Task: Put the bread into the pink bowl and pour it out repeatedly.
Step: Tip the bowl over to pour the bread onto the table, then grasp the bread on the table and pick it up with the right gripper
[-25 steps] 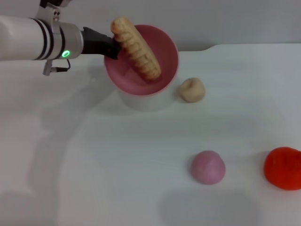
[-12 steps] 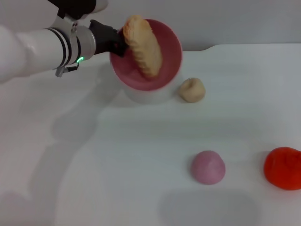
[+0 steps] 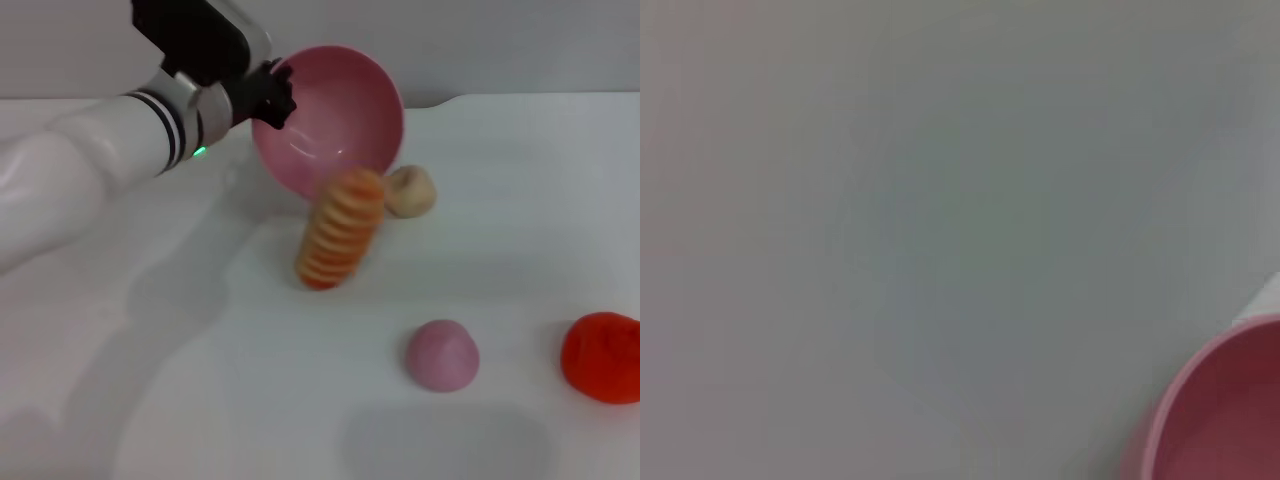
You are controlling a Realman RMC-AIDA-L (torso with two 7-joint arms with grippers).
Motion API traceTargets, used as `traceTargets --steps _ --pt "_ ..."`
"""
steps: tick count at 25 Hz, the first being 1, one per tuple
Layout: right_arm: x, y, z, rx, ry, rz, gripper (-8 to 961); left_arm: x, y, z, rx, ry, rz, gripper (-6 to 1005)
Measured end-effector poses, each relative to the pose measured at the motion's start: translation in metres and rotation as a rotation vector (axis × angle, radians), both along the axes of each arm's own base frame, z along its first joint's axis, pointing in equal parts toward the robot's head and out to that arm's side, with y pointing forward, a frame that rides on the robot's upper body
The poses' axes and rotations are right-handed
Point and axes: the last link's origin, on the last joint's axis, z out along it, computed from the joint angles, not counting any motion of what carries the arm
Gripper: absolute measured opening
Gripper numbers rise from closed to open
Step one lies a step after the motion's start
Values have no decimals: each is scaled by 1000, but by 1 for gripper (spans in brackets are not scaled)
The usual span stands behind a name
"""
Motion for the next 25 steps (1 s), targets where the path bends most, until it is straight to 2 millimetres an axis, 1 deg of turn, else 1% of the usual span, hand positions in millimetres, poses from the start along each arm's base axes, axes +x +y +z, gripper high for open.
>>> traceTargets --steps 4,8,13,17,20,23,24,25 --pt "-1 0 -4 -12 9 5 631 5 -4 -7 -17 56 -57 40" --pt "-2 1 -7 -22 17 8 631 16 -10 -15 -27 97 -129 40" --pt "-6 2 -11 -41 7 20 631 24 -10 -15 -5 105 -173 41" --pt "-8 4 -15 -61 -1 24 631 27 -8 -14 2 96 -175 41" --pt "-8 5 -18 -74 -5 19 630 32 -2 -8 8 49 -147 41" --pt "-7 7 -22 -101 -13 6 630 32 -2 -8 8 49 -147 41" --pt "-7 9 -25 -115 -18 0 630 33 7 3 -20 -18 -77 41" --pt "-7 10 -27 -129 -22 -7 630 32 14 13 -52 -48 -29 41"
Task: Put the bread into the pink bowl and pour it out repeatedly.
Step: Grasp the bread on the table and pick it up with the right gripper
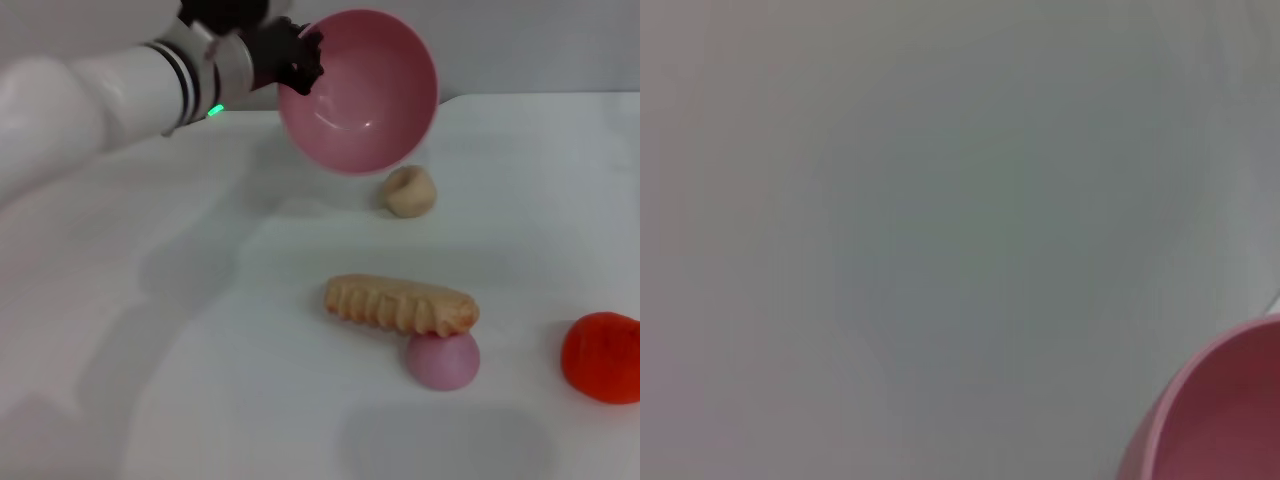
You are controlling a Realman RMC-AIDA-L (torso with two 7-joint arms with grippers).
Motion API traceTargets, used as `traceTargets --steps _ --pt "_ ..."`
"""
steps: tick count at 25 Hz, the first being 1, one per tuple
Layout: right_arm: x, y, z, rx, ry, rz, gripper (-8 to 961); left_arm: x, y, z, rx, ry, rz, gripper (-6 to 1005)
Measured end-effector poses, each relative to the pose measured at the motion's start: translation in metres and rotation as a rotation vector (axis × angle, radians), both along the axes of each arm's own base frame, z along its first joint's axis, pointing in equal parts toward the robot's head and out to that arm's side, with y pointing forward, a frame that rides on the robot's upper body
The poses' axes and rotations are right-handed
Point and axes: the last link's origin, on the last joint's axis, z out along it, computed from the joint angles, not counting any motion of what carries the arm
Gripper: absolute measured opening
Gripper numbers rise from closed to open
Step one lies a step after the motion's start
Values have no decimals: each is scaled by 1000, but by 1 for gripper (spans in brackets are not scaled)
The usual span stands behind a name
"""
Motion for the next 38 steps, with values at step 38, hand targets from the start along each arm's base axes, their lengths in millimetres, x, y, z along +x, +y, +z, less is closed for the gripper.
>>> traceTargets --steps 38 --pt "-135 10 32 -681 -277 -369 631 -58 16 68 -37 -175 287 41"
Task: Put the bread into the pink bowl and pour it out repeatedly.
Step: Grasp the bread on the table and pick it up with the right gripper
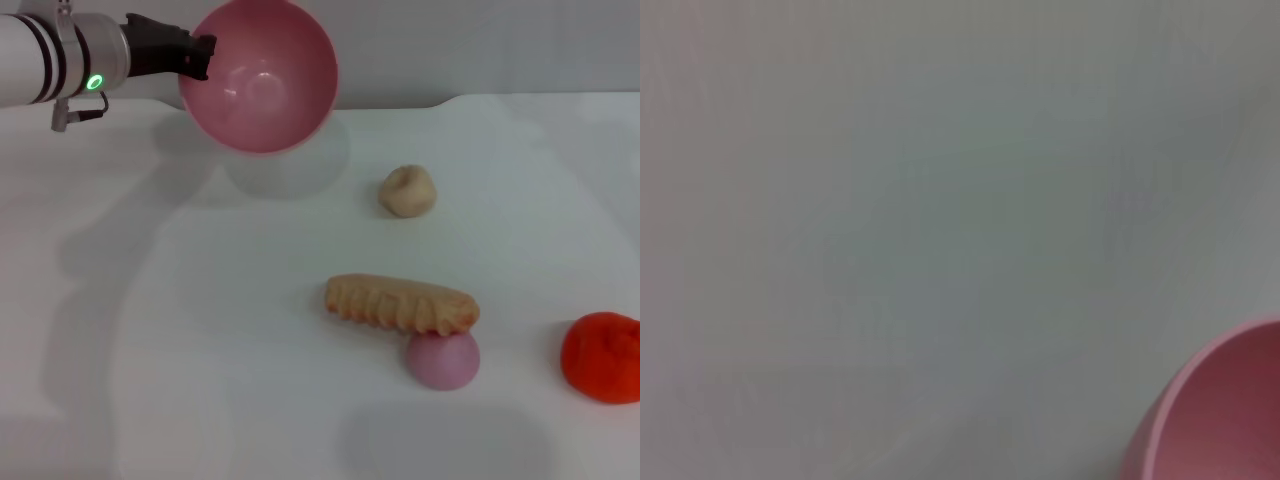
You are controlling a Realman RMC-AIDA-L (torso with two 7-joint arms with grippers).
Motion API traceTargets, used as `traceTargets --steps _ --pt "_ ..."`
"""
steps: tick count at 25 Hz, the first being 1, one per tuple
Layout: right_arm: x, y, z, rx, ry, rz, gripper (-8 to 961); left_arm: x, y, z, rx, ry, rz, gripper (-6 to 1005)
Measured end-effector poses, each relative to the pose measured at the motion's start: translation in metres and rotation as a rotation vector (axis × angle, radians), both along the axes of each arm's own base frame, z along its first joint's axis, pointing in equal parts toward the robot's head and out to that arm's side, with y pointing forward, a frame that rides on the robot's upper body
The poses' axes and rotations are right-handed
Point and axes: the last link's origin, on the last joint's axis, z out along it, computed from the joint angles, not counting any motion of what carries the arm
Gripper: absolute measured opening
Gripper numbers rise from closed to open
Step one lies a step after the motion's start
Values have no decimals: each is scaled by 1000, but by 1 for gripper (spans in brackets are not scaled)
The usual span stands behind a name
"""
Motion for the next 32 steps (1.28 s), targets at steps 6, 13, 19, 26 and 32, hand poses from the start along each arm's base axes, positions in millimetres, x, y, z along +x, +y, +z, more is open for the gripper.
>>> traceTargets --steps 6,13,19,26,32 --pt "-3 -8 9 -179 42 -69 630 -1 3 4 33 26 -18 41" --pt "-8 -22 11 -336 -7 -160 631 0 5 7 43 31 -21 41" --pt "5 -14 -18 -483 -73 -244 630 0 6 9 52 32 -24 41" --pt "15 -9 -64 -680 -124 -262 630 0 6 7 48 30 -22 41" --pt "11 -17 -97 -869 -155 -212 631 -1 6 7 54 30 -18 41"
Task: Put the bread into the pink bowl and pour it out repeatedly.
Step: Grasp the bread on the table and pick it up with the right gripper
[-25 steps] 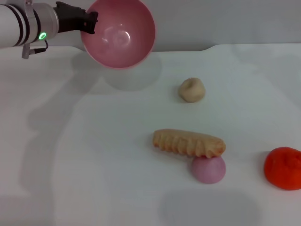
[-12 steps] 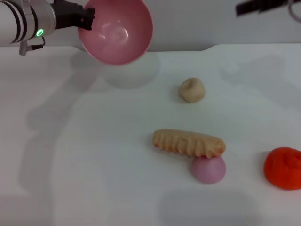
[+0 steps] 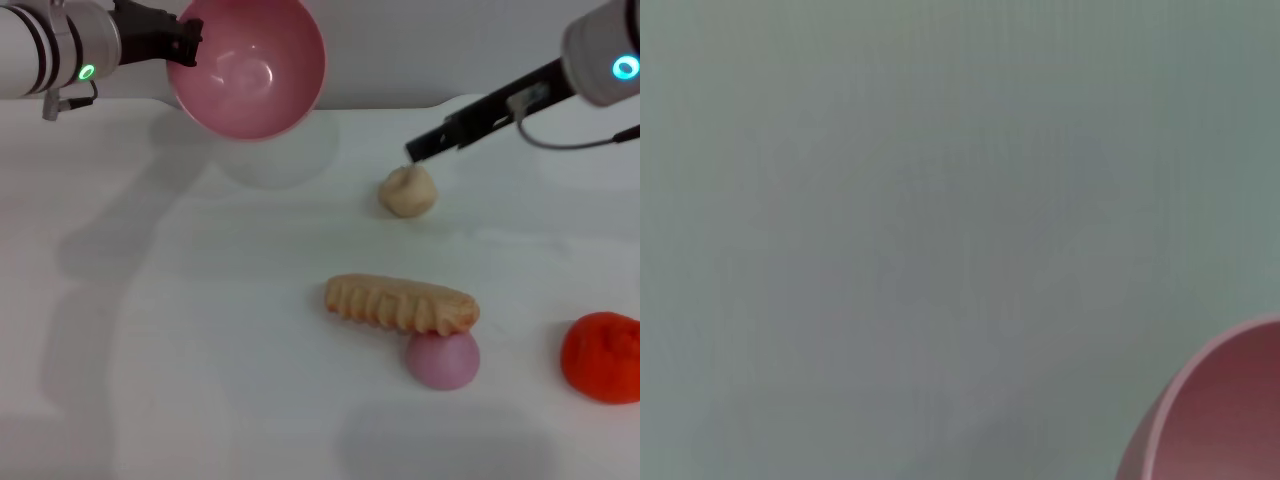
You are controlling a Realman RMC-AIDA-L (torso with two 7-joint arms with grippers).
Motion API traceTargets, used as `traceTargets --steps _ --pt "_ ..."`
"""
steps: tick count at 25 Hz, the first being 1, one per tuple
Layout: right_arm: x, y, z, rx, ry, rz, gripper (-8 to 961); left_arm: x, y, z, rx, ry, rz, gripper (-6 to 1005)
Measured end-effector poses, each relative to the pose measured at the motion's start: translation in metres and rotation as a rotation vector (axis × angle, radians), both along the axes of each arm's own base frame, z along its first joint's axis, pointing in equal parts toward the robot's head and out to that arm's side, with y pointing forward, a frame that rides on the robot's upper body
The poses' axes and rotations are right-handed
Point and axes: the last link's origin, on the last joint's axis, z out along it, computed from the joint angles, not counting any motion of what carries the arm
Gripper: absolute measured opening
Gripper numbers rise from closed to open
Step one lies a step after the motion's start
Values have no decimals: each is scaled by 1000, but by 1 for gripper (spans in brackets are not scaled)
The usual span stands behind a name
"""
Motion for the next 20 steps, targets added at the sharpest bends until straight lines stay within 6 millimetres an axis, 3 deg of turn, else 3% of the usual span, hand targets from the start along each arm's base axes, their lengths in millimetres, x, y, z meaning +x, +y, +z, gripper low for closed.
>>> traceTargets --steps 10,20 --pt "-4 -22 -41 -235 -108 64 631 -3 -1 -2 1 -12 16 41" --pt "-5 -28 -55 -323 -157 78 631 -4 -1 -5 -6 -15 26 41"
